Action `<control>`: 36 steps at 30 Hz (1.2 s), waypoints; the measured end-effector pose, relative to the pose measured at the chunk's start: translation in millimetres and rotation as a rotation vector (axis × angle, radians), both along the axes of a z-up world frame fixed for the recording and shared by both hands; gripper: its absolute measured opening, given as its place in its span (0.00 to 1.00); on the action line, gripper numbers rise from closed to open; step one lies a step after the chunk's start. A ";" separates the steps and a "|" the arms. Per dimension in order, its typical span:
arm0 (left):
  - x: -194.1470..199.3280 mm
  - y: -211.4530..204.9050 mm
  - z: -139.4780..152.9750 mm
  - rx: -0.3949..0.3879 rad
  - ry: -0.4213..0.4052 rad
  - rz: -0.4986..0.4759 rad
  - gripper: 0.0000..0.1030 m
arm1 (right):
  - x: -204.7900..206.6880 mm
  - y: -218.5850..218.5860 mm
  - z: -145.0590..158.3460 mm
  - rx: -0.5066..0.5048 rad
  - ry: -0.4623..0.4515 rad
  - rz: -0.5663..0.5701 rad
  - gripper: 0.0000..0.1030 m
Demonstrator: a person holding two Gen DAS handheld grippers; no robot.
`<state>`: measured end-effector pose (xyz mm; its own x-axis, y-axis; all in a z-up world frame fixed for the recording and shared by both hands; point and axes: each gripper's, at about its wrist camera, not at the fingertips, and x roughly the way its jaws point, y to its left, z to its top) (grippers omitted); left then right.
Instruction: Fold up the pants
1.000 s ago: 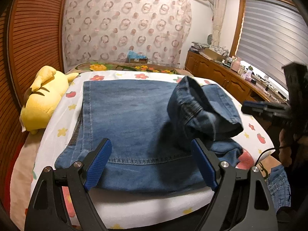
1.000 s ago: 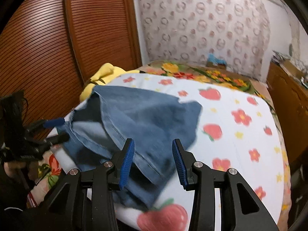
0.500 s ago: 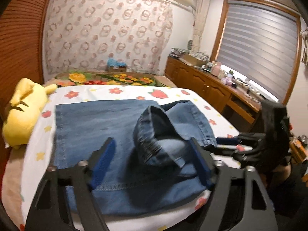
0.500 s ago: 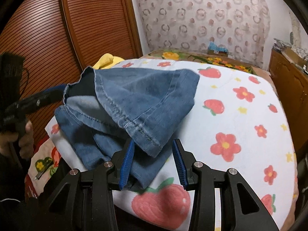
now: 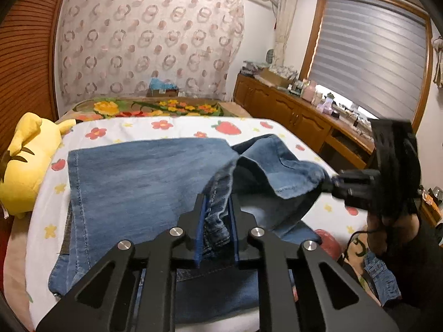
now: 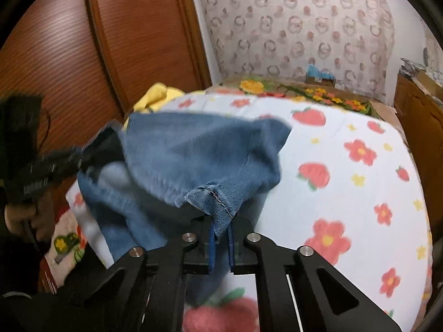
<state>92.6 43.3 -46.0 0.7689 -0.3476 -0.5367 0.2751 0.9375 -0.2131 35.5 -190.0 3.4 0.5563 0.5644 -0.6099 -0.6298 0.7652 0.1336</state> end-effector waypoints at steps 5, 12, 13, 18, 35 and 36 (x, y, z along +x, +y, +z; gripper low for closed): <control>-24.4 4.3 24.2 -0.019 -0.073 0.010 0.16 | -2.6 5.9 52.4 0.015 -0.118 0.033 0.03; -50.8 19.7 47.0 -0.032 -0.135 0.041 0.15 | -3.9 49.9 118.3 -0.002 -0.254 0.127 0.03; -52.7 22.7 46.7 -0.033 -0.136 0.048 0.15 | -2.2 59.1 121.9 -0.008 -0.259 0.143 0.03; -55.6 37.7 32.8 -0.042 -0.099 0.080 0.15 | 16.3 105.5 119.8 -0.045 -0.250 0.207 0.03; -71.3 84.8 -5.4 -0.064 -0.044 0.187 0.15 | 74.4 207.0 97.5 -0.198 -0.196 0.344 0.03; -70.9 85.8 -6.6 -0.063 -0.039 0.189 0.16 | 76.4 209.2 96.3 -0.207 -0.192 0.342 0.03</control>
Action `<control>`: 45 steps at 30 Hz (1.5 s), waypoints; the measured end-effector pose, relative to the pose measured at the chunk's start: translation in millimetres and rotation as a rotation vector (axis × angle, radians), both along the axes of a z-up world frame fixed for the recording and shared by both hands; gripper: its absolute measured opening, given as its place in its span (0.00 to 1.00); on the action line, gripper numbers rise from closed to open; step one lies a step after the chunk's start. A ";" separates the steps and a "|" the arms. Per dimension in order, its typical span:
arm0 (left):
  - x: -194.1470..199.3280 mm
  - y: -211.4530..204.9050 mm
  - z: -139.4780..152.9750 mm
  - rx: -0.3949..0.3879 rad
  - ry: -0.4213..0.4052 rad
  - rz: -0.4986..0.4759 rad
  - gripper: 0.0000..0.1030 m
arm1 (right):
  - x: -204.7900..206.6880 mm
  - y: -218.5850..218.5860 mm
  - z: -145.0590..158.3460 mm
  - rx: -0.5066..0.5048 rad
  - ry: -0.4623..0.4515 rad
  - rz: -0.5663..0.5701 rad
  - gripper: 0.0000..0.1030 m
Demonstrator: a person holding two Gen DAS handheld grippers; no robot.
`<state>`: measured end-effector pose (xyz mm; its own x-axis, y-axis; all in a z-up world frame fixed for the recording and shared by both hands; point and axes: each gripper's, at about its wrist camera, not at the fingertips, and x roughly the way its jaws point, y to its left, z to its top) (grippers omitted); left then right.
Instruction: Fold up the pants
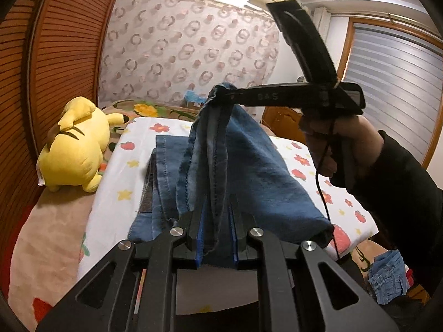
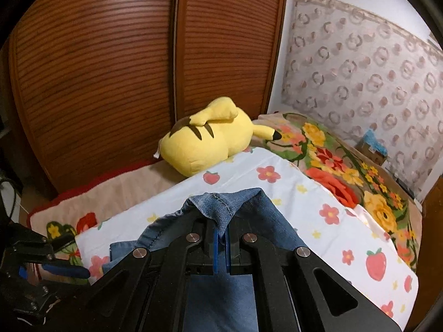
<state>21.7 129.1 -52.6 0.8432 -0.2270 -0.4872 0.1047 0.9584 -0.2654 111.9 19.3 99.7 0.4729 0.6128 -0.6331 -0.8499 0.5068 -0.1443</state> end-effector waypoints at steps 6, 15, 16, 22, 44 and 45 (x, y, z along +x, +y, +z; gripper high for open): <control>8.9 -1.9 -11.6 0.018 0.060 0.014 0.47 | 6.8 11.0 -10.6 -0.054 0.030 -0.054 0.19; 21.3 -10.3 -25.1 0.036 0.098 0.008 0.48 | -4.2 -12.1 2.1 -0.015 0.031 -0.066 0.43; 23.4 -11.0 -27.2 0.042 0.103 0.010 0.48 | -6.8 -21.2 5.6 -0.005 0.030 -0.073 0.43; 28.0 -18.0 -32.3 0.045 0.105 -0.005 0.47 | -25.0 -83.3 17.0 0.054 0.013 -0.127 0.43; 24.0 -12.8 -23.3 0.119 0.099 0.032 0.04 | -103.8 -203.2 4.7 0.149 0.020 -0.341 0.43; 23.7 -11.3 -22.9 0.121 0.098 0.038 0.04 | -103.5 -203.9 3.8 0.153 0.026 -0.343 0.43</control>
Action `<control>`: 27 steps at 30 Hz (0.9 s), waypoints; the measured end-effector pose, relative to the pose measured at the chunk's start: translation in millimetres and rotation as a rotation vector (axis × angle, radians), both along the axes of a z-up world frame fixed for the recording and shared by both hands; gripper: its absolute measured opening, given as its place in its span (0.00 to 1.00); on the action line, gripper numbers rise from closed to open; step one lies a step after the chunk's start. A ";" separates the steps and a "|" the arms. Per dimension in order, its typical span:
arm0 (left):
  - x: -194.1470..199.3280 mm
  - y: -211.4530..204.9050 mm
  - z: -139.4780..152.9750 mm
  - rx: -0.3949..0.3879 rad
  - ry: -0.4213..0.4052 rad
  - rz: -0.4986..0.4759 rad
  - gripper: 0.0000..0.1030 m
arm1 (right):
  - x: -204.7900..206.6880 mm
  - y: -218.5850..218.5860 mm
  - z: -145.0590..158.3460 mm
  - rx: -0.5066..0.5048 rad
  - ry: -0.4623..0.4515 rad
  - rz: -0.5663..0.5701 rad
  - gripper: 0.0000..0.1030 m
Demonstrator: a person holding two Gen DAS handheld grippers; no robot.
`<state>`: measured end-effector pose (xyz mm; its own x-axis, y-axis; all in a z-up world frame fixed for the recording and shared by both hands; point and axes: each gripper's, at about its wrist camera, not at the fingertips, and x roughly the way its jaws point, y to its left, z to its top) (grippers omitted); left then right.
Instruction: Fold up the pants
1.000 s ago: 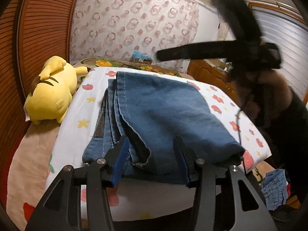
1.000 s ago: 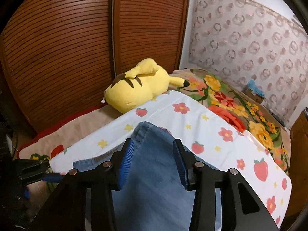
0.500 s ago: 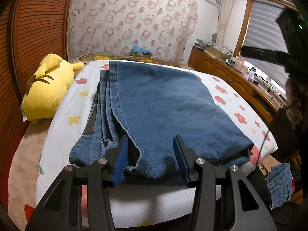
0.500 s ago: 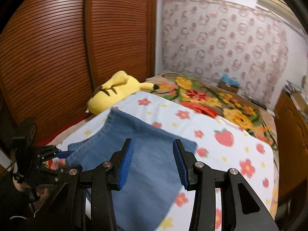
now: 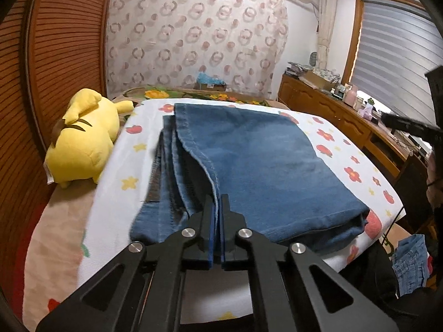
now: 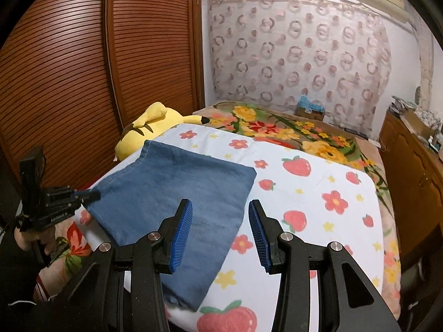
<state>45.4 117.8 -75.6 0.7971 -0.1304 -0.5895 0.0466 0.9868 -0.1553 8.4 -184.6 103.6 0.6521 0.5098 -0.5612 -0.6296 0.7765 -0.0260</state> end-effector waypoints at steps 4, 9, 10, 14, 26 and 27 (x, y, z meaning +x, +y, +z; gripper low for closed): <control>1.8 5.9 -4.0 -0.009 0.016 0.020 0.04 | -4.8 -5.3 -9.4 -0.005 0.017 -0.011 0.43; 3.1 3.0 -6.1 -0.036 0.026 0.022 0.04 | -4.4 -5.5 -28.7 -0.021 0.061 -0.014 0.43; 3.6 1.4 -5.2 -0.035 0.029 0.024 0.04 | -3.7 -4.6 -31.8 -0.021 0.070 -0.013 0.43; 2.9 -5.0 -0.7 -0.023 0.026 0.002 0.08 | 0.7 -5.1 -41.5 -0.008 0.102 -0.010 0.43; -1.7 -26.2 17.3 -0.017 -0.025 -0.048 0.80 | -1.3 -5.0 -52.4 0.009 0.131 -0.026 0.43; -0.2 -29.8 16.3 -0.014 -0.019 -0.056 0.81 | -1.2 -5.3 -53.3 0.011 0.134 -0.027 0.43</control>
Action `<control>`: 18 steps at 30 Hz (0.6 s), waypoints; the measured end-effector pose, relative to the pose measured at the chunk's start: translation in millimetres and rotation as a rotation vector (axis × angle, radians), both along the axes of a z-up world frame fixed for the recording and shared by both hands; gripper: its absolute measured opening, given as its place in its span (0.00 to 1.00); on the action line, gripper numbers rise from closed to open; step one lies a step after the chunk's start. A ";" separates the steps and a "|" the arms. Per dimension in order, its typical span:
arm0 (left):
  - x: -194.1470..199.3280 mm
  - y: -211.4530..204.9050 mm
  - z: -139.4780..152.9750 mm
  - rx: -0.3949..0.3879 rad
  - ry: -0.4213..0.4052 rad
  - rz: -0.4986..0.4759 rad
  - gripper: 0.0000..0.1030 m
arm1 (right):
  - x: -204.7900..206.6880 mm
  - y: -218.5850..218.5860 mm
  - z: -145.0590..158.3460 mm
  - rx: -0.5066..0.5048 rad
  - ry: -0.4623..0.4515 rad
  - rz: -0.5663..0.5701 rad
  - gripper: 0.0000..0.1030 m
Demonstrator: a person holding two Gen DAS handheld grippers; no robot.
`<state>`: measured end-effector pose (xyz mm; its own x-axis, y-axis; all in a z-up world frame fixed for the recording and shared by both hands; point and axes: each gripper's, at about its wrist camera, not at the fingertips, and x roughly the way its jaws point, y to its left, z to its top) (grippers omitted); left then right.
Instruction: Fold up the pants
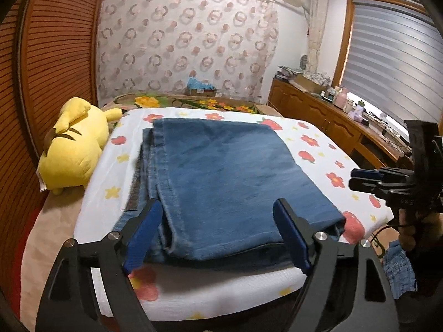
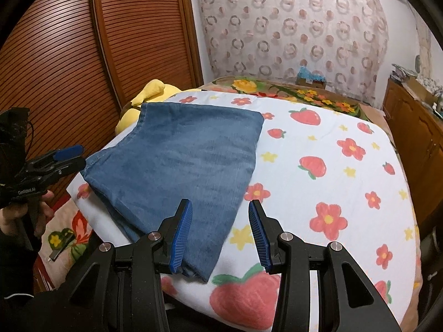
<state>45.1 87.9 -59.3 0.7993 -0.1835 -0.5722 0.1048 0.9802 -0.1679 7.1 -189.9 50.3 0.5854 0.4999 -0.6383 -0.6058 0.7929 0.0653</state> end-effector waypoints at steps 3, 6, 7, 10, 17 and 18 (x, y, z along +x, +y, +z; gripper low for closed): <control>4.2 -10.0 -5.5 0.009 0.016 -0.017 0.81 | -0.8 1.9 -4.1 0.002 0.007 -0.001 0.43; 7.1 -21.8 -12.2 0.024 0.036 -0.032 0.81 | -1.0 6.4 -7.4 0.003 0.015 -0.004 0.43; 8.4 -25.8 -15.5 0.031 0.044 -0.038 0.81 | -0.6 7.2 -8.8 0.004 0.019 -0.004 0.43; 10.4 -36.1 -25.4 0.045 0.074 -0.057 0.81 | 0.1 11.7 -13.3 0.004 0.029 -0.004 0.43; 14.4 -40.5 -43.5 0.066 0.121 -0.051 0.81 | 1.4 20.2 -25.0 -0.004 0.056 -0.008 0.43; 14.6 -40.5 -45.9 0.067 0.127 -0.050 0.81 | 1.7 21.0 -26.5 -0.005 0.061 -0.007 0.43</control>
<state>59.8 47.4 -105.2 0.7108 -0.1794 -0.6801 0.1361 0.9837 -0.1173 8.9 -169.0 23.8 0.5493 0.4923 -0.6753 -0.5950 0.7978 0.0976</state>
